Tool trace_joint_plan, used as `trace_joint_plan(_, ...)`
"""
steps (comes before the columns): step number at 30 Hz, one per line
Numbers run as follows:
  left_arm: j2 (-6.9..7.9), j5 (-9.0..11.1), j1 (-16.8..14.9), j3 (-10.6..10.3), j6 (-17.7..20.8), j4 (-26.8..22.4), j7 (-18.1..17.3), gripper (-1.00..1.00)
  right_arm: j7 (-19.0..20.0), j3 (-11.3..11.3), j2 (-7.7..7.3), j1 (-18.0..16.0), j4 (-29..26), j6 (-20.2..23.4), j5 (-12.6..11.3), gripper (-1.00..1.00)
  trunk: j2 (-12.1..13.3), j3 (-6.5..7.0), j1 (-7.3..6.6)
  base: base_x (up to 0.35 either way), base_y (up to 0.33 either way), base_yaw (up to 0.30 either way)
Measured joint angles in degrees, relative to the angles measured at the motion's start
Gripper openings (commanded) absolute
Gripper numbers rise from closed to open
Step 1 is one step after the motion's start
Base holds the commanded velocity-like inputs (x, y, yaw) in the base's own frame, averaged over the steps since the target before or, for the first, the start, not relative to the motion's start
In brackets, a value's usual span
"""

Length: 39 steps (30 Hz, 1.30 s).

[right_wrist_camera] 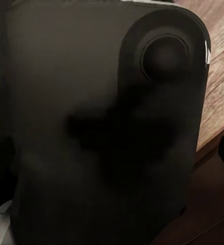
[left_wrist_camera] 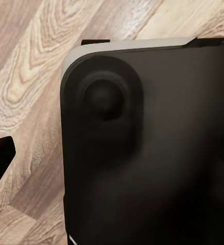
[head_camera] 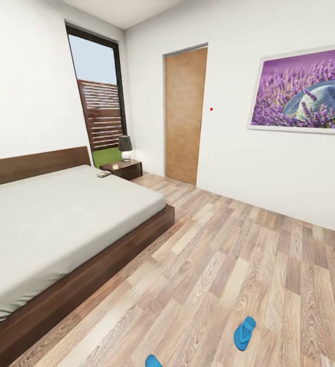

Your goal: In the bedroom, move the book from the bed onto either nightstand, and place the two sandals side by side next to the bed.

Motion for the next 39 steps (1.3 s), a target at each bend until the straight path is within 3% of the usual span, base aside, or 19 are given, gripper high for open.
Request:
trace_joint_plan(12, 0.0, 0.0, 0.0, 0.0, 0.0, 0.0, 0.0, 1.0, -0.02, -0.09, -0.02, 0.0, -0.61, -1.0, -0.01, 1.0, 0.0, -0.47, 0.0, 0.0, 0.0, 0.142)
trace_joint_plan(21, 0.0, 0.0, 0.0, 0.0, 0.01, 0.0, 0.0, 1.0, 0.0, -0.09, 0.13, -0.03, -7.18, -0.89, -0.03, 1.0, 0.0, -0.53, 0.0, 0.0, 0.0, 0.021)
trace_joint_plan(28, -0.02, -0.02, 0.0, 0.0, 0.01, 0.0, 0.0, 1.0, -0.03, 0.03, 1.27, -0.56, -13.16, -0.21, 0.13, 1.0, 0.0, -0.54, 0.0, 0.0, 0.0, 0.003)
trace_joint_plan(32, -0.06, -0.05, 0.0, 0.0, 0.0, 0.0, 0.02, 1.0, -0.04, 0.15, 1.57, -2.53, -14.11, 1.16, 0.2, 1.0, 0.0, -0.54, 0.0, 0.0, 0.0, 0.0)
trace_joint_plan(39, -0.07, -0.07, 0.0, 0.0, 0.1, 0.03, 0.06, 1.0, -1.33, 0.21, 1.82, -7.46, -14.87, 7.77, 0.21, 1.0, 0.0, -0.53, 0.0, 0.0, 0.0, 0.0)
